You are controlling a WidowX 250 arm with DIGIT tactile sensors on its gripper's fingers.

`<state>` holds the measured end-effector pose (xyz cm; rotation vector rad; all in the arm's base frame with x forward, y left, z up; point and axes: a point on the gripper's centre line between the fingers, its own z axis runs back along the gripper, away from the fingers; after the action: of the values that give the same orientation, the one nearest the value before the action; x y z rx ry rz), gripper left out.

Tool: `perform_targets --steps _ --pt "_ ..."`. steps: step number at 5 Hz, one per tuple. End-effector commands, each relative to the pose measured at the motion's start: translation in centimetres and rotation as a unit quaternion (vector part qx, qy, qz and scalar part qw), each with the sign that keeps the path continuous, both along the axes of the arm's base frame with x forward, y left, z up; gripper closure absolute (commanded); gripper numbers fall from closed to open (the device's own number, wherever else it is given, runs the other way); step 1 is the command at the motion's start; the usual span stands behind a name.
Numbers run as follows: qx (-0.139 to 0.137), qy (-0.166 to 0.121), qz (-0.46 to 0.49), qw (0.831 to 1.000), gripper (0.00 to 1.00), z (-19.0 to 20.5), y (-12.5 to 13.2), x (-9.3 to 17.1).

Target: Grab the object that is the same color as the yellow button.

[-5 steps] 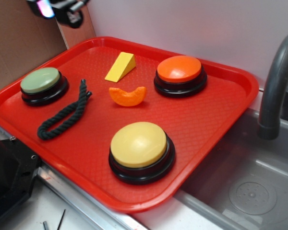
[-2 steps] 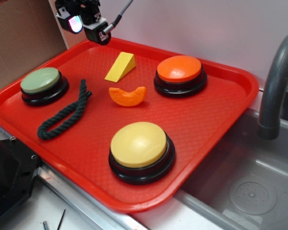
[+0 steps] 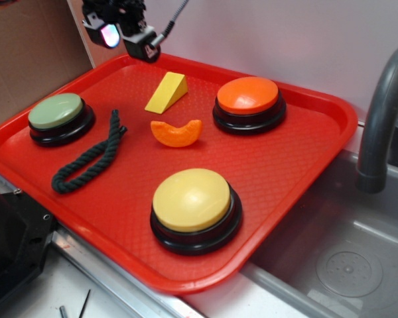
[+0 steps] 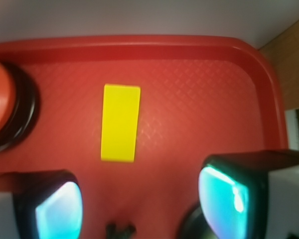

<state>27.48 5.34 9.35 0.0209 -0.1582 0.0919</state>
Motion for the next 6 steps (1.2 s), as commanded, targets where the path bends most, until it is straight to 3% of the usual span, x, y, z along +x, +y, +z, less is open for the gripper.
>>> perform_targets --steps 1,3,6 --pt "-0.018 -0.066 0.039 0.997 0.0 0.4 0.6 1.4" --pt "-0.035 -0.05 0.028 0.998 0.0 -2.7 1.3 2.7" --pt "-0.027 -0.062 0.011 0.998 0.0 -4.6 0.0 4.8"
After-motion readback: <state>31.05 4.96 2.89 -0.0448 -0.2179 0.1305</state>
